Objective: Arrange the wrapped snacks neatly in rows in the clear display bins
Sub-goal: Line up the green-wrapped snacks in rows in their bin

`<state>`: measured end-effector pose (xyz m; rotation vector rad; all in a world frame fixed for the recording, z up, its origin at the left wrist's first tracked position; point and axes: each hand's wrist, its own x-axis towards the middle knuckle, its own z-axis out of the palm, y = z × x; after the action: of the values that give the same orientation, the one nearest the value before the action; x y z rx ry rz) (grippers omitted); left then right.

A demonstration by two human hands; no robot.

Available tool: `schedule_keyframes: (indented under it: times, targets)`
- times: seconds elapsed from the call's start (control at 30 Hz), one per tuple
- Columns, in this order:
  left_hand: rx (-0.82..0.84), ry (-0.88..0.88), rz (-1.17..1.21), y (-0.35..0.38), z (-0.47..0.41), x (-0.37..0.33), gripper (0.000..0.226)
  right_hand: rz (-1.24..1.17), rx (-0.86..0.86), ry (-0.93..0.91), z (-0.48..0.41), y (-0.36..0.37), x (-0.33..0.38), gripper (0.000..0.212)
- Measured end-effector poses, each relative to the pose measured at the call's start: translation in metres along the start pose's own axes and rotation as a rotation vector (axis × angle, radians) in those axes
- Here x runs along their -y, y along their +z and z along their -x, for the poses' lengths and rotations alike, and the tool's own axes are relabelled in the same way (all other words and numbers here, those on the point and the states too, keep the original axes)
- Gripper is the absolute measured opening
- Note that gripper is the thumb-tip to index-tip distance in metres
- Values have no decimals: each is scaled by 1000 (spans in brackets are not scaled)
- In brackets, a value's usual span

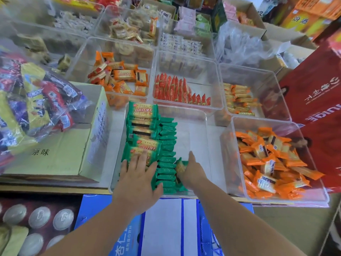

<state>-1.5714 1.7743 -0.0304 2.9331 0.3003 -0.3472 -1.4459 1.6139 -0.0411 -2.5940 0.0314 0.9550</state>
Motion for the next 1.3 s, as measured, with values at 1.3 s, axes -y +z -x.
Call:
schedule_keyframes:
  times: [1.3]
  targets:
    - [56,28,-54,-8,0,-2,73,237,53,-244,5,-18,-9,73]
